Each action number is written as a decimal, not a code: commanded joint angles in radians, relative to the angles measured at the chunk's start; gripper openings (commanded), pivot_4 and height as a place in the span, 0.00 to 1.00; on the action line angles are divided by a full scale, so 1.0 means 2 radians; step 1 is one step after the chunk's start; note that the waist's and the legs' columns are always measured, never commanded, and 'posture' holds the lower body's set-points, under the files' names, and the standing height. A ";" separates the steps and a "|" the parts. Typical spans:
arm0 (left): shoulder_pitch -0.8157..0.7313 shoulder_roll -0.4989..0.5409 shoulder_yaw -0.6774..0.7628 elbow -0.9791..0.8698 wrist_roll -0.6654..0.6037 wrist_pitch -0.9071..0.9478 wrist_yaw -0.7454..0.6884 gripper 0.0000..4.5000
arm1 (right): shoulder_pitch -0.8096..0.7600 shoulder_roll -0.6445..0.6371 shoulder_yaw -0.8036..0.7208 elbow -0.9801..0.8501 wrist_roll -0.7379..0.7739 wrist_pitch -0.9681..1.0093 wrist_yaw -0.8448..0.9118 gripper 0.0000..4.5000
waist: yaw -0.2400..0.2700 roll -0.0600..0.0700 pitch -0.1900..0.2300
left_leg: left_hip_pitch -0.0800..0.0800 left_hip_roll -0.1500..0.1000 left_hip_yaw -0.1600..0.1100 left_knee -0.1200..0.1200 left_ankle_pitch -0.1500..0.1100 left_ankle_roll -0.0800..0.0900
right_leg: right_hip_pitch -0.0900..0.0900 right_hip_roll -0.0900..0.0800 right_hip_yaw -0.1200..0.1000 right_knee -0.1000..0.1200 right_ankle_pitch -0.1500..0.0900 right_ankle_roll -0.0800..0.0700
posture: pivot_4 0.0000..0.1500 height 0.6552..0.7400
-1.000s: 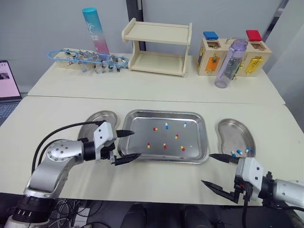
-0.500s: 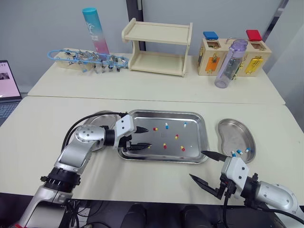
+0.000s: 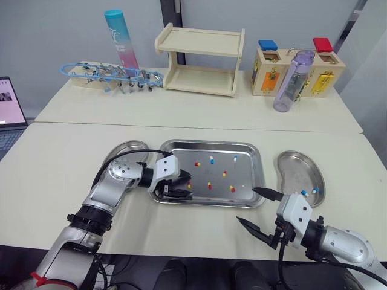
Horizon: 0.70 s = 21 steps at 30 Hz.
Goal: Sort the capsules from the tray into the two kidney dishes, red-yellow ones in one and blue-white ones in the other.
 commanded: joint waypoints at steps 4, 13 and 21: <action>0.003 0.005 -0.010 -0.006 0.018 0.004 -0.004 0.46 | -0.002 -0.005 -0.001 -0.013 0.004 -0.007 0.000 1.00 | 0.000 0.000 0.000 | 0.000 0.000 0.000 0.000 0.000 0.000 | 0.000 0.000 0.000 0.000 0.000 0.000 | 1.00 1.00; 0.006 -0.002 -0.002 -0.010 0.013 0.012 0.004 0.09 | -0.006 -0.007 0.000 -0.004 0.003 -0.015 0.003 1.00 | 0.000 0.000 0.000 | 0.000 0.000 0.000 0.000 0.000 0.000 | 0.000 0.000 0.000 0.000 0.000 0.000 | 1.00 1.00; 0.003 0.008 0.057 -0.069 -0.052 0.065 0.007 0.09 | -0.020 -0.012 0.003 -0.001 0.004 -0.012 0.011 1.00 | -0.001 0.000 0.000 | 0.000 0.000 0.000 0.000 0.000 0.000 | 0.000 0.000 0.000 0.000 0.000 0.000 | 1.00 1.00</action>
